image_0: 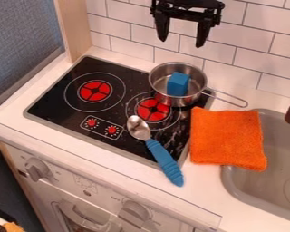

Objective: Moove the blue spoon to the left of the left burner

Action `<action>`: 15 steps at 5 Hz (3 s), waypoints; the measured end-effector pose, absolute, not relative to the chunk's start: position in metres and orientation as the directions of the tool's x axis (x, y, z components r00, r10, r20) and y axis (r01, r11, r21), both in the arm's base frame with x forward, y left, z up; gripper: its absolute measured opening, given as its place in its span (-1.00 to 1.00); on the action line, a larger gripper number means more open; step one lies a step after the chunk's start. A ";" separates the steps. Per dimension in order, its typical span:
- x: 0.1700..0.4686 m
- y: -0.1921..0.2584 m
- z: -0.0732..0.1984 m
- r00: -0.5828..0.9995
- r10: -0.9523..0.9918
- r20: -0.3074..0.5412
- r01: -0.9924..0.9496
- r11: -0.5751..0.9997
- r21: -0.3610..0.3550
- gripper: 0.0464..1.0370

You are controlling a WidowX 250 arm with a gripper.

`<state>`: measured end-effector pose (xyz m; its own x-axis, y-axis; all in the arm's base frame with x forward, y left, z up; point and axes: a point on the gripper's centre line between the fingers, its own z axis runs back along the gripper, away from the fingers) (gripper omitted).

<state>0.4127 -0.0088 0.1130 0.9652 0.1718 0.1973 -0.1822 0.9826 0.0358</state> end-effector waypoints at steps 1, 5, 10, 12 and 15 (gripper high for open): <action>0.409 -0.009 0.096 0.970 0.186 0.154 -0.195 0.980 0.044 0.93; 0.338 -0.046 0.118 0.812 0.544 0.213 -0.558 0.830 0.005 0.93; 0.267 -0.042 0.039 0.531 0.821 0.209 -0.843 0.536 0.038 0.93; 0.270 -0.035 0.010 0.540 0.820 0.191 -0.838 0.544 0.035 0.92; 0.276 -0.037 0.006 0.546 0.810 0.215 -0.834 0.551 0.041 -0.27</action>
<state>0.2760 -0.0368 0.0059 0.5457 0.8100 0.2149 -0.8337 0.5507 0.0415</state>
